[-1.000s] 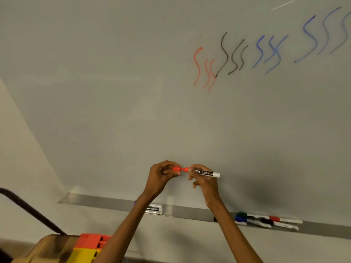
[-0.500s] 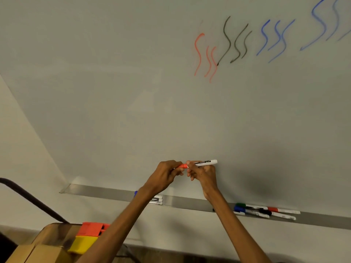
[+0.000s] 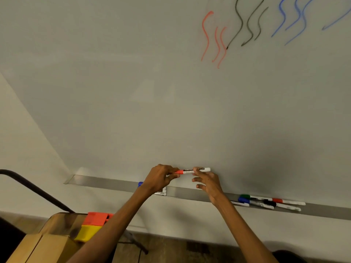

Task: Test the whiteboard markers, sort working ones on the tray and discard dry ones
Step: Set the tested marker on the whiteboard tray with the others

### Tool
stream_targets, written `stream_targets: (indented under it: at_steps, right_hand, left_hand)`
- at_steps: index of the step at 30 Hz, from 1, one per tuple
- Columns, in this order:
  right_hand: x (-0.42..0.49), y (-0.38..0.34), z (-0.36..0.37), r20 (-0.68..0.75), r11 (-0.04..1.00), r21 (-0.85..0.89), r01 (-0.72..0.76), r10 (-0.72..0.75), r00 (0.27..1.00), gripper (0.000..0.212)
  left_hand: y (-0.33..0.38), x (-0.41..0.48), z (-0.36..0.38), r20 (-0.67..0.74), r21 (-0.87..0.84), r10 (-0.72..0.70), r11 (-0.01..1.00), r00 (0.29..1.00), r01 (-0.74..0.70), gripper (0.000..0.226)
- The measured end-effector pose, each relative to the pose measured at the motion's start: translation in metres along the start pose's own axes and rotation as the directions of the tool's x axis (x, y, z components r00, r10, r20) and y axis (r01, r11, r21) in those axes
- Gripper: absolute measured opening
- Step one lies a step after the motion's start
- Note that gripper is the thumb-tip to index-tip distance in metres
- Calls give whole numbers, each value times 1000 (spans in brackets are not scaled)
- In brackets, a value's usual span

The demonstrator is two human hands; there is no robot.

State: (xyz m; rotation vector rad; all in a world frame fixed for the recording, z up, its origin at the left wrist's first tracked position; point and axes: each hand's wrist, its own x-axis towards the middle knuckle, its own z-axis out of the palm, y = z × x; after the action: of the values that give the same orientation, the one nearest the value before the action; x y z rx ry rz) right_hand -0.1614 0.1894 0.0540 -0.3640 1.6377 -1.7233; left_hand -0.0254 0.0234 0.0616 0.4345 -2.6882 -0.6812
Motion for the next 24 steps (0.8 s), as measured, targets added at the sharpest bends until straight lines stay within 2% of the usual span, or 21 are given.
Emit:
stream_targets:
  at_steps: [3, 5, 8, 11, 16, 20, 24]
  right_hand:
    - [9, 13, -9, -8, 994, -113, 5, -6, 1000, 23]
    - [18, 23, -11, 13, 968, -246, 46, -45, 999, 18]
    - [38, 46, -14, 88, 833, -520, 188, -166, 982, 19]
    - [53, 75, -19, 126, 703, -675, 224, -189, 974, 17]
    - [61, 116, -18, 100, 622, -757, 198, -189, 977, 14]
    - [63, 144, -17, 29, 604, -785, 139, -187, 982, 14]
    - [65, 153, -15, 46, 587, -796, 152, -192, 980, 12]
  left_hand:
    - [-18, -7, 13, 59, 46, -86, 995, 995, 83, 31]
    - [-26, -10, 27, 63, 79, -141, 988, 988, 136, 29]
    - [-37, -10, 45, 61, 111, -217, 971, 974, 210, 22]
    - [-45, -10, 66, 107, 145, -233, 966, 967, 216, 20]
    - [-61, -16, 100, 150, 192, -272, 951, 950, 242, 20]
    - [-67, -25, 117, 167, 180, -225, 964, 960, 195, 19]
    - [-70, -33, 127, 166, 140, -163, 980, 973, 140, 21]
